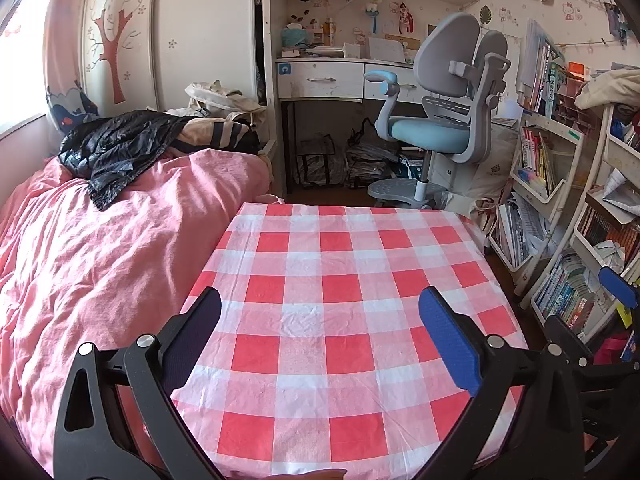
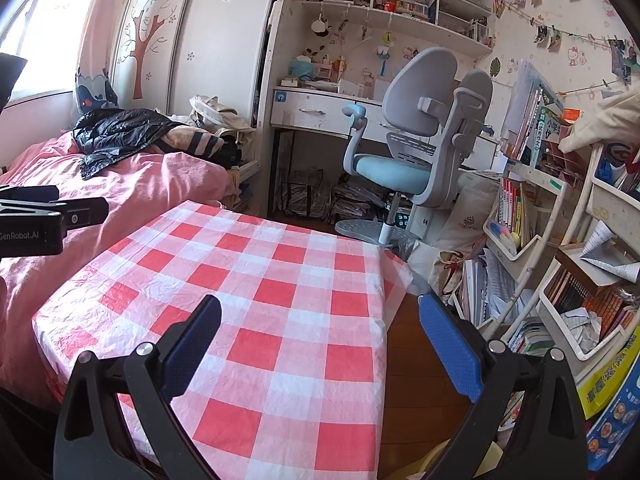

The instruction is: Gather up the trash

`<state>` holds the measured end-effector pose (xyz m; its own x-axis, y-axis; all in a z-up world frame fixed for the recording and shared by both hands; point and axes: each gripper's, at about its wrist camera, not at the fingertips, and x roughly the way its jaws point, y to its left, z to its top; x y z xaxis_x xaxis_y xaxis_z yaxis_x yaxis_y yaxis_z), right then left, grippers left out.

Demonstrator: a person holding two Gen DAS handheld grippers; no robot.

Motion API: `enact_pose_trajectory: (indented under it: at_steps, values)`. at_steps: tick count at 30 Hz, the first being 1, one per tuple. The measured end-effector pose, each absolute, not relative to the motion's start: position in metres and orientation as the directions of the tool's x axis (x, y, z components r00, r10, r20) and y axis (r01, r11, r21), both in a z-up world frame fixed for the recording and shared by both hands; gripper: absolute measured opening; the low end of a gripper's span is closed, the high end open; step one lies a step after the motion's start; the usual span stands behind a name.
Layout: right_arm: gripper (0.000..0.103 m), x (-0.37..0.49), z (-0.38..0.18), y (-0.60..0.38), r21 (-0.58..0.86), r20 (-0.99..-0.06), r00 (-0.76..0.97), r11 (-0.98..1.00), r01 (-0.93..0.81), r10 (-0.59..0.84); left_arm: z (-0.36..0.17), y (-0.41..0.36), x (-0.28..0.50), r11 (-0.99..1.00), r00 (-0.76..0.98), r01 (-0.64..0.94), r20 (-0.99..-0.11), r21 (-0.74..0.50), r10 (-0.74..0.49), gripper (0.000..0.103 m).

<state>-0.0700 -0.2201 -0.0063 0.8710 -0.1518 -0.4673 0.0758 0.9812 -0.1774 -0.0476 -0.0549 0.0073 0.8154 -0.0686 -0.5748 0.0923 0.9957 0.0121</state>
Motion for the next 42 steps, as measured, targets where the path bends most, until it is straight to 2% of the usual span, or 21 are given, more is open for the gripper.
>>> enact_pose_trajectory:
  at_steps: [42]
  values:
    - [0.095,-0.0702,-0.0064,-0.2195,-0.178,-0.468,0.87,0.981,0.076,-0.153,0.0075,-0.0573,-0.0474,0.996,0.817,0.091,-0.574,0.018,-0.064,0.096]
